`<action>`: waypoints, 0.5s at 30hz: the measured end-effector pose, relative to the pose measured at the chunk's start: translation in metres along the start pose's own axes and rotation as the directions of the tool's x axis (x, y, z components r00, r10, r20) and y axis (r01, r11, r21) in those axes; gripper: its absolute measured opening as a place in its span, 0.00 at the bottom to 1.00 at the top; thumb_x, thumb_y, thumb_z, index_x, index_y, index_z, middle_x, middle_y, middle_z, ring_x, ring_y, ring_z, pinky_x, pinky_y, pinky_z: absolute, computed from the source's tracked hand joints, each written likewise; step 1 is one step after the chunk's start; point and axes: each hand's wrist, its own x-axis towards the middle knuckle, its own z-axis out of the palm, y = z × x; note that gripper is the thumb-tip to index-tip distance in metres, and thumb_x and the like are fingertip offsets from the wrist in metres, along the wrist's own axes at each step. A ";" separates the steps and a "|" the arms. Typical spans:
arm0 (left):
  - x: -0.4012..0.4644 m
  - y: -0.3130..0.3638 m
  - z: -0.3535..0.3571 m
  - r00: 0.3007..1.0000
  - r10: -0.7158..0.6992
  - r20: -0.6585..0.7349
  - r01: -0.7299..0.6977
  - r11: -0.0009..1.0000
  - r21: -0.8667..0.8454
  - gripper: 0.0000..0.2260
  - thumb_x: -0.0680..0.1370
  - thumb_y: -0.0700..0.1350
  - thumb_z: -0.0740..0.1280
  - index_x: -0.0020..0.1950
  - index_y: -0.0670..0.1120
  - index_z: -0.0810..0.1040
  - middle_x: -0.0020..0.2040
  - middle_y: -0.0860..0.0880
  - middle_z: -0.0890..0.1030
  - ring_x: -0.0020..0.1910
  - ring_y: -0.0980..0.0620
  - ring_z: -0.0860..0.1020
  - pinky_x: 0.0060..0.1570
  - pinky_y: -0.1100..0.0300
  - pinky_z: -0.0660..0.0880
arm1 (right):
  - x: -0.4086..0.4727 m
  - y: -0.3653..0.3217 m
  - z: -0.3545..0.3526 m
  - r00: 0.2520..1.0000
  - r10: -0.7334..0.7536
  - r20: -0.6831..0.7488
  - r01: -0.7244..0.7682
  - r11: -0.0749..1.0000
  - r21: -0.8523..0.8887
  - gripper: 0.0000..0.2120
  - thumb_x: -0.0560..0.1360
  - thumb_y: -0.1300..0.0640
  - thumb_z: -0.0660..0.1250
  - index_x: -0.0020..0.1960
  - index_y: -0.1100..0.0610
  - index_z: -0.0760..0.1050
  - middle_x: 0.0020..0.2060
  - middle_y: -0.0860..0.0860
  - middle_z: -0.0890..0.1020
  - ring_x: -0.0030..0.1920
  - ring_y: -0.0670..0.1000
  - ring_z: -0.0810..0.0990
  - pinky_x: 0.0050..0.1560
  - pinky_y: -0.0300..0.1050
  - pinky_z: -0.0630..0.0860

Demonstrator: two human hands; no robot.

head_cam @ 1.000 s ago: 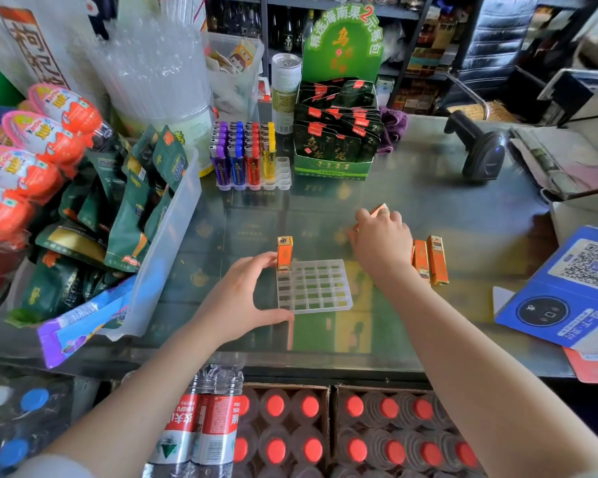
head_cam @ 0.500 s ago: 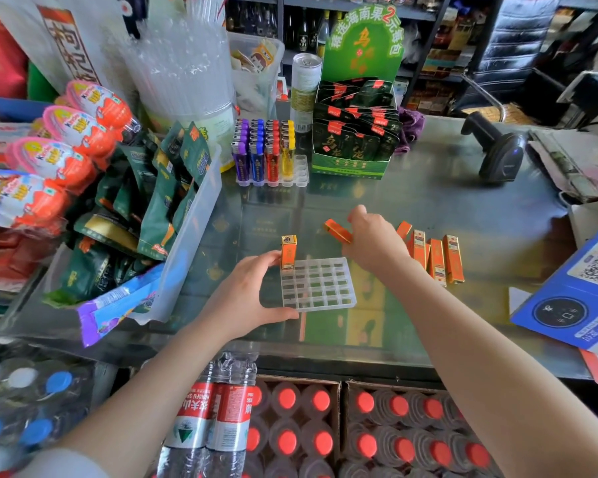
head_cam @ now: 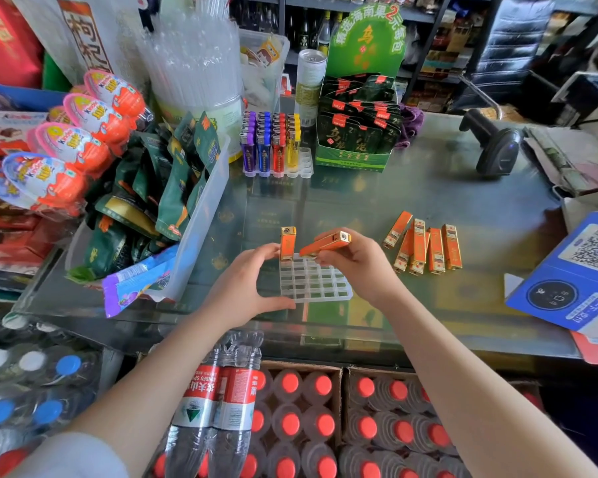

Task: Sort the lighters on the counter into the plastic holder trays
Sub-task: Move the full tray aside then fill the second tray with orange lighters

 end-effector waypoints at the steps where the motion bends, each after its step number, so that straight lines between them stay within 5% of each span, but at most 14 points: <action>1: 0.000 -0.001 0.000 1.000 -0.002 0.000 0.002 1.000 0.002 0.41 0.62 0.55 0.76 0.70 0.49 0.62 0.67 0.50 0.69 0.64 0.58 0.67 0.62 0.62 0.62 | 0.001 -0.001 0.003 1.000 -0.009 0.004 0.009 1.000 -0.006 0.04 0.73 0.66 0.66 0.47 0.61 0.78 0.41 0.51 0.82 0.40 0.43 0.81 0.46 0.34 0.78; 7: 0.001 -0.003 0.001 1.000 -0.006 0.004 0.006 1.000 0.018 0.41 0.62 0.56 0.76 0.70 0.50 0.62 0.67 0.51 0.69 0.65 0.56 0.67 0.61 0.63 0.62 | 0.008 -0.007 0.011 0.996 -0.082 0.047 0.092 0.950 -0.299 0.02 0.75 0.63 0.64 0.47 0.61 0.74 0.39 0.52 0.78 0.40 0.52 0.79 0.43 0.44 0.75; 11: 0.001 -0.003 0.002 1.000 0.001 0.000 -0.001 1.000 0.022 0.40 0.63 0.56 0.75 0.70 0.51 0.62 0.67 0.52 0.69 0.65 0.57 0.66 0.60 0.64 0.61 | 0.013 -0.012 0.011 0.986 -0.126 0.108 0.161 0.882 -0.443 0.05 0.76 0.60 0.64 0.43 0.60 0.70 0.35 0.46 0.70 0.36 0.50 0.70 0.34 0.39 0.65; 15: 0.001 -0.003 0.002 1.000 0.009 -0.005 -0.009 1.000 0.027 0.39 0.63 0.56 0.75 0.69 0.52 0.62 0.67 0.53 0.70 0.64 0.59 0.66 0.59 0.64 0.61 | 0.019 -0.017 0.011 0.981 -0.089 0.171 0.171 0.815 -0.555 0.06 0.76 0.58 0.64 0.43 0.60 0.69 0.38 0.49 0.71 0.38 0.53 0.72 0.40 0.48 0.71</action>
